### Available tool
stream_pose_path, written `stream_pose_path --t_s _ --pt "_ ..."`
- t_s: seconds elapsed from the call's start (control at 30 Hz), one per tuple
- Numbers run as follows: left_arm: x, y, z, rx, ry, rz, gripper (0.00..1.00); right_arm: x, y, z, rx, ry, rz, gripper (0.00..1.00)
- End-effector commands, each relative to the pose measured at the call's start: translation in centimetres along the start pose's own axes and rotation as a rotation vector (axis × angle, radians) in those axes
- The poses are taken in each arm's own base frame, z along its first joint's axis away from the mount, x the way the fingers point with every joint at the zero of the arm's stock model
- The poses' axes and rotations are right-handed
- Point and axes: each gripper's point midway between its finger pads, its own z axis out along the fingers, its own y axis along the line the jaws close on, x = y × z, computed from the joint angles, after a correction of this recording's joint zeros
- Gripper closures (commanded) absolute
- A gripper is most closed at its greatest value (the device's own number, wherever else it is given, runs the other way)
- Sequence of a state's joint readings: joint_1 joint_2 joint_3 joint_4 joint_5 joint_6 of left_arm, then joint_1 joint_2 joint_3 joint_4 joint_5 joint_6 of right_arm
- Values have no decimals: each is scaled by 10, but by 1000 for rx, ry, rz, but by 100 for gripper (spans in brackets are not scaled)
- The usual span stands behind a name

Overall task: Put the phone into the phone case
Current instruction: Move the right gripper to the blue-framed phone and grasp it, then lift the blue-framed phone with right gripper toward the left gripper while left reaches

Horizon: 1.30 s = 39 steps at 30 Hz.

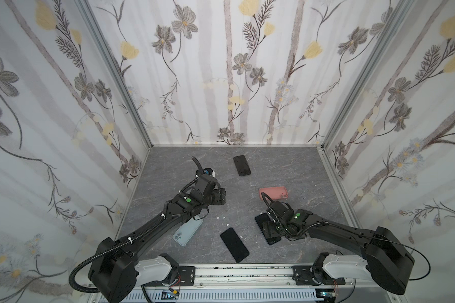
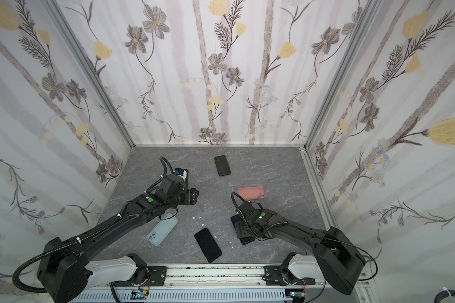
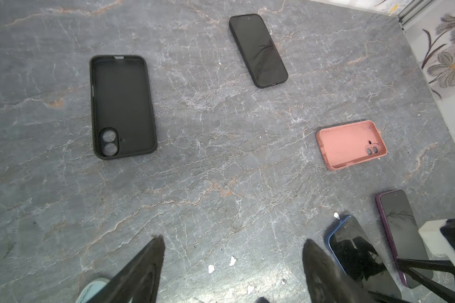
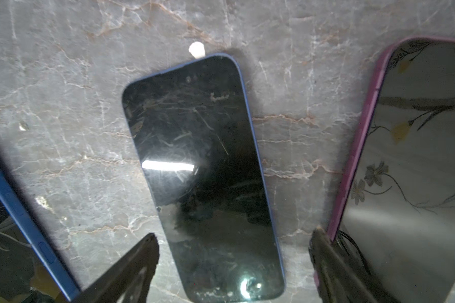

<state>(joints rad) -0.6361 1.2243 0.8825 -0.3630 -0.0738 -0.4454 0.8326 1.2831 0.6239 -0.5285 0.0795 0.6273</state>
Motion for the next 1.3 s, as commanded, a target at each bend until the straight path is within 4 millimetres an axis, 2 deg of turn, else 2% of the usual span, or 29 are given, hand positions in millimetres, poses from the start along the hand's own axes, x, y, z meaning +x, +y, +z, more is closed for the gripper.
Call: stream_pose_path --t_s 0.0,0.2,0.53,0.63,0.97,1.27 --pt "4 1 -1 3 16 -37 18 0 3 1 19 3 -25 10" --pt "13 2 -2 -4 56 -37 18 1 12 5 29 30 -74 10" --pt "19 8 -4 -21 67 -20 18 14 10 23 71 116 -117 12" --pt "17 8 -3 -21 63 -16 18 15 10 26 72 123 -122 15" --pt "15 6 -1 -18 63 -6 18 14 10 23 64 109 -126 34" --pt "22 2 2 -4 112 1 17 4 12 14 47 46 -124 40"
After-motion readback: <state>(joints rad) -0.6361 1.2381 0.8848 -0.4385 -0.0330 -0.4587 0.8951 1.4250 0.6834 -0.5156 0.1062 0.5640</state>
